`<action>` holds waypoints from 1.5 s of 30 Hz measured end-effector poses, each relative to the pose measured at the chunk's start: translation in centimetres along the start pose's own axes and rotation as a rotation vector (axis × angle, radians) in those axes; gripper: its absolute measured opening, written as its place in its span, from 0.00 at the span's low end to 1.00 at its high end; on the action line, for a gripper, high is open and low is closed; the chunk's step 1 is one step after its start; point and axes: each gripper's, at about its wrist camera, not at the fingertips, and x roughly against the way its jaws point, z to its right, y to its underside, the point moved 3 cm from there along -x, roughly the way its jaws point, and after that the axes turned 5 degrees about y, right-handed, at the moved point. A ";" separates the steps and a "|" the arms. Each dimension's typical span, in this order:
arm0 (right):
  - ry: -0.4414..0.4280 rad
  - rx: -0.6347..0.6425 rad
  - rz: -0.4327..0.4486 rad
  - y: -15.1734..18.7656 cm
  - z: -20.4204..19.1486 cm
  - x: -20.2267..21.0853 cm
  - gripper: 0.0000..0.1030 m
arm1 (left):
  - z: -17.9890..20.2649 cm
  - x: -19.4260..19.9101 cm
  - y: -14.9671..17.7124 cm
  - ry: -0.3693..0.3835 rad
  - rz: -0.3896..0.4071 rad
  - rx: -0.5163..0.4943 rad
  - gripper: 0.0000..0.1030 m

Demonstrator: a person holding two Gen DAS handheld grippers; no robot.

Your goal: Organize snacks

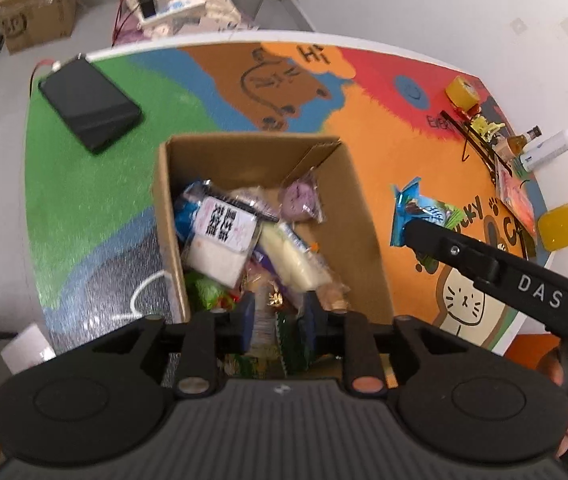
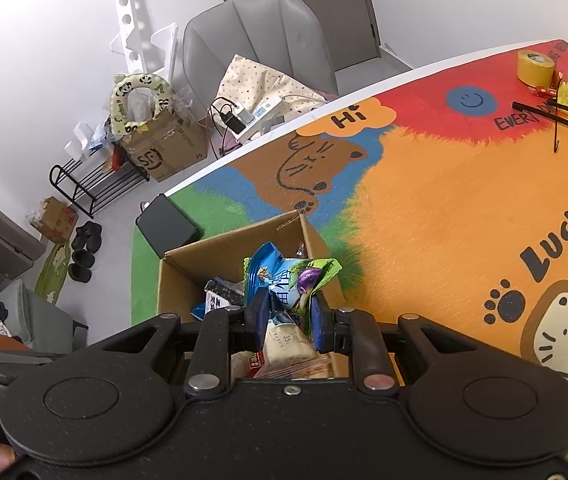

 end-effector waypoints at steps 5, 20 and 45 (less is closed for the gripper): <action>0.008 0.008 -0.009 0.3 -0.5 -0.3 0.19 | -1.2 1.3 -0.2 -0.007 0.035 0.020 0.27; 0.023 0.042 -0.028 -0.4 -2.5 -1.3 0.38 | -3.7 4.3 0.1 -0.062 0.099 0.061 0.48; 0.160 -0.164 0.111 2.9 1.4 7.6 0.62 | -0.1 8.9 -0.1 -0.016 0.155 -0.186 0.93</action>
